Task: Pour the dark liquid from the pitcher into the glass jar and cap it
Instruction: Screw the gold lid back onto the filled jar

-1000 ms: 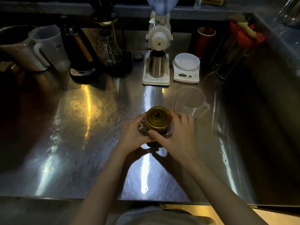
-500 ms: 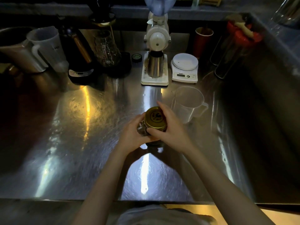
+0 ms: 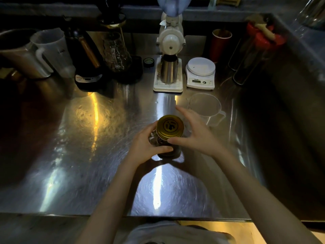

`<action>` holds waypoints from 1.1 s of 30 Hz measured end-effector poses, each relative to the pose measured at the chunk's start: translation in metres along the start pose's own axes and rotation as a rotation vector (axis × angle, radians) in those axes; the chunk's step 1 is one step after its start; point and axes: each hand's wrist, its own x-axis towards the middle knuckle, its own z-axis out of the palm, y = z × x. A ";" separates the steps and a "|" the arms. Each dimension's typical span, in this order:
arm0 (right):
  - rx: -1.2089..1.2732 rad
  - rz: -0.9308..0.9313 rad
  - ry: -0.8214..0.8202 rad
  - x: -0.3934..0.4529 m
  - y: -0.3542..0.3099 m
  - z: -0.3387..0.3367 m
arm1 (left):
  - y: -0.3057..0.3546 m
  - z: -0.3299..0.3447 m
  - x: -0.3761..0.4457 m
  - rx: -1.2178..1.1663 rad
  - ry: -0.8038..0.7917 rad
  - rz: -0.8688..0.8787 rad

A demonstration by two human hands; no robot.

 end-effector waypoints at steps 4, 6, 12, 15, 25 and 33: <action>0.012 0.025 0.003 0.004 0.007 0.012 | 0.001 0.000 -0.001 -0.025 -0.005 0.030; -0.047 0.008 0.098 0.002 0.006 0.017 | 0.001 0.002 -0.002 -0.020 0.017 0.035; 0.003 0.007 0.254 -0.005 0.001 0.034 | 0.000 0.002 -0.002 -0.022 0.032 0.056; 0.335 0.145 0.123 -0.008 0.002 0.024 | 0.003 -0.001 -0.001 -0.036 -0.021 0.018; 0.714 0.664 -0.031 -0.002 0.023 0.015 | 0.012 0.001 -0.031 -0.463 0.064 -0.472; 0.681 0.606 -0.037 0.015 0.012 0.012 | 0.017 -0.004 -0.013 -0.437 0.098 -0.451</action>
